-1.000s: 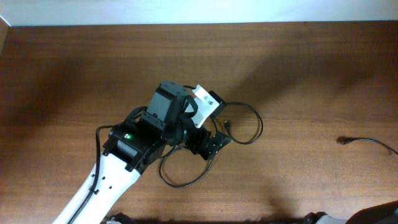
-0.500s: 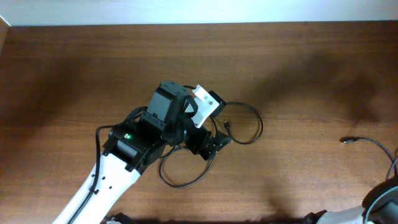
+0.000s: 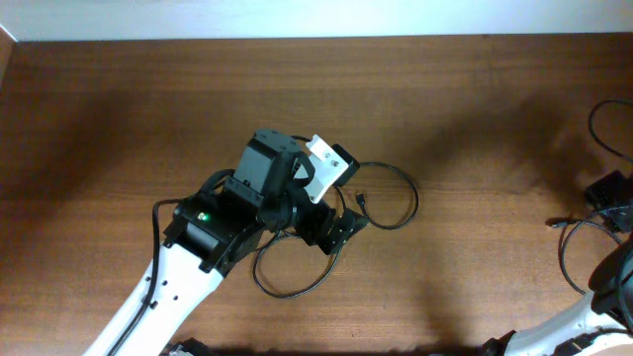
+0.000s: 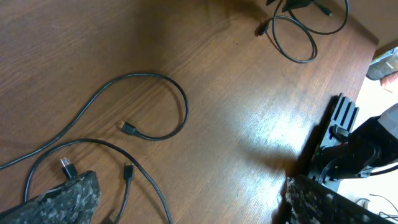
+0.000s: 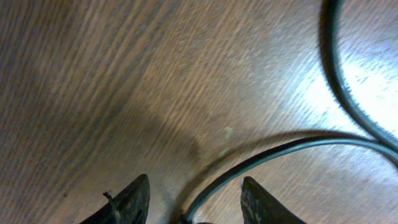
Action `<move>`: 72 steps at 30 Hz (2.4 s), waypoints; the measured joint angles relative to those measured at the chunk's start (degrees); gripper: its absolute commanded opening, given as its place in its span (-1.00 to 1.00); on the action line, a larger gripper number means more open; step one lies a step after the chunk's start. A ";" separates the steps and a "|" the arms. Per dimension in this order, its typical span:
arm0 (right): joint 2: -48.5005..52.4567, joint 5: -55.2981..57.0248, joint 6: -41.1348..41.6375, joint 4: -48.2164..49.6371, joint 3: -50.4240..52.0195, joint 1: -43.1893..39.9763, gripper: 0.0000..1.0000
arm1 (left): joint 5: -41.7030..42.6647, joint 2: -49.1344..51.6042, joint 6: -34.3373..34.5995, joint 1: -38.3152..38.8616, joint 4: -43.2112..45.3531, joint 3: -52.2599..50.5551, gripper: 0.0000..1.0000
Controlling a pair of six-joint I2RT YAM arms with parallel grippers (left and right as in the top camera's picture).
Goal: Untangle cables
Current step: 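Carry the black cable to the far right edge and release it, then move the right gripper back to the cables held by the left gripper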
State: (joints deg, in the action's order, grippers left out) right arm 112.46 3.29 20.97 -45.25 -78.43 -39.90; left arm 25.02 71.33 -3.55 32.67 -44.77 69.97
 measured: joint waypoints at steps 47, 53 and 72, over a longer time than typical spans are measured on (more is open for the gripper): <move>-1.75 -35.19 -28.61 -11.52 -0.57 35.23 0.34 | 0.00 0.04 0.00 0.00 0.00 0.00 0.98; 3.23 -40.09 -35.08 -13.44 -0.57 37.24 0.34 | 0.00 0.04 0.00 0.00 0.00 0.00 0.98; 3.54 -35.65 -36.41 -10.45 -0.57 40.15 0.79 | 0.00 0.04 0.02 0.00 0.00 0.00 0.98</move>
State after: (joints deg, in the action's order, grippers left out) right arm 116.01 -32.36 -15.44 -55.70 -79.00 0.25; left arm 25.02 71.37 -3.53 32.67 -44.77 69.97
